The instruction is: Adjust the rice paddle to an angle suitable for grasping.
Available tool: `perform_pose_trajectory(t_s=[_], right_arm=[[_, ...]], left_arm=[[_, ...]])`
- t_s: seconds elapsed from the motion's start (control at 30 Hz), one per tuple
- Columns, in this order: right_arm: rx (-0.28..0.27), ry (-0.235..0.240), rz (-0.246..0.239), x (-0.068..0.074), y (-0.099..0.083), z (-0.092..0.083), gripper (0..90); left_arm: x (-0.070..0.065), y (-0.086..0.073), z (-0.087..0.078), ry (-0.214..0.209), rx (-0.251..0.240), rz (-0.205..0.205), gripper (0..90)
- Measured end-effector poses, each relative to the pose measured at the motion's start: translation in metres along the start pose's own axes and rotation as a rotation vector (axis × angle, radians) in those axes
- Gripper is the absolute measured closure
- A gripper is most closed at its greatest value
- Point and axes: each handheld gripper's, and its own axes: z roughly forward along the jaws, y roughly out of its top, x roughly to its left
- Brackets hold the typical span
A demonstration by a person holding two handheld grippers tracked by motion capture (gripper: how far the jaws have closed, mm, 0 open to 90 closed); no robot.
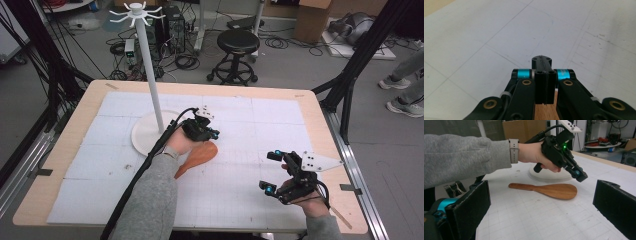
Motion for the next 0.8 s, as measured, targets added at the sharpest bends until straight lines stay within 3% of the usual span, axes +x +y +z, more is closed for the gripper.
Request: perform_pose_trajectory(t_s=[0.13,0.37,0.63,0.8], right_arm=[[0.012,0.002,0.007,-0.001,-0.001,0.004,0.0],[-0.002,-0.002,0.007,-0.002,-0.002,0.001,0.0],[-0.011,-0.004,0.025,-0.004,-0.003,-0.003,0.0],[-0.018,-0.008,0.028,-0.005,-0.004,-0.004,0.0]], left_arm=[[0.003,-0.004,0.010,0.024,0.061,0.022,89.5],[0.007,-0.006,0.016,0.049,0.072,0.005,89.5],[0.002,-0.005,0.031,0.051,0.149,0.052,89.5],[0.000,-0.005,0.030,0.053,0.156,0.062,89.7]])
